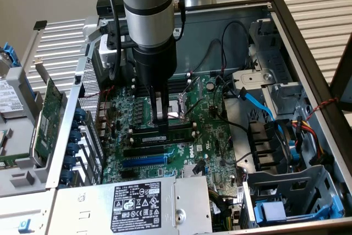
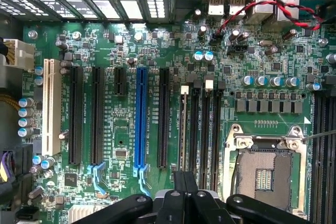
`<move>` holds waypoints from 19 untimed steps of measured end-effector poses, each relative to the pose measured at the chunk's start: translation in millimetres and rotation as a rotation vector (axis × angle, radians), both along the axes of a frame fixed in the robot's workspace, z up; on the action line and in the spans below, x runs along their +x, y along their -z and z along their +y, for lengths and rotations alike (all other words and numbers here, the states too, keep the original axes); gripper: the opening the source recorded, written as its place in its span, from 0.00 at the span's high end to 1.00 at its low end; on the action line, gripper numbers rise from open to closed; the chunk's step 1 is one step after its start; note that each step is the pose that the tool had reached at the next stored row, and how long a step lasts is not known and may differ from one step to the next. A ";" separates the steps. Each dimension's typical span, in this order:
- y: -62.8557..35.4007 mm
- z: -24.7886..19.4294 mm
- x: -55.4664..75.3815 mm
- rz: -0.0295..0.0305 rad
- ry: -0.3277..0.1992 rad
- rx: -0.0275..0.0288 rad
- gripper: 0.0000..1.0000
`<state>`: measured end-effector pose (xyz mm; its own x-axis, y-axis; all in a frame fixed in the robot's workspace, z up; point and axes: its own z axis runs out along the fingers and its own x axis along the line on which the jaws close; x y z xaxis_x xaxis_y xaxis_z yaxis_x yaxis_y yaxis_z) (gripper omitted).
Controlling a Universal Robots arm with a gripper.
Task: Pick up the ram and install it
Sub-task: 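Press down the ram until it locks into place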
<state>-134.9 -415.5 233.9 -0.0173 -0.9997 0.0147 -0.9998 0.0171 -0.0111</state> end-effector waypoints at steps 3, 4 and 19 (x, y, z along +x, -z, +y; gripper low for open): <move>-4.7 0.0 0.1 0.0001 0.000 -0.0001 0.89; -6.2 0.0 0.0 0.0001 0.000 0.0000 0.89; -10.5 -0.1 0.0 0.0001 0.000 -0.0001 0.89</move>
<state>-134.8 -415.6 244.4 -0.0172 -0.9997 0.0149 -0.9998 0.0170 -0.0110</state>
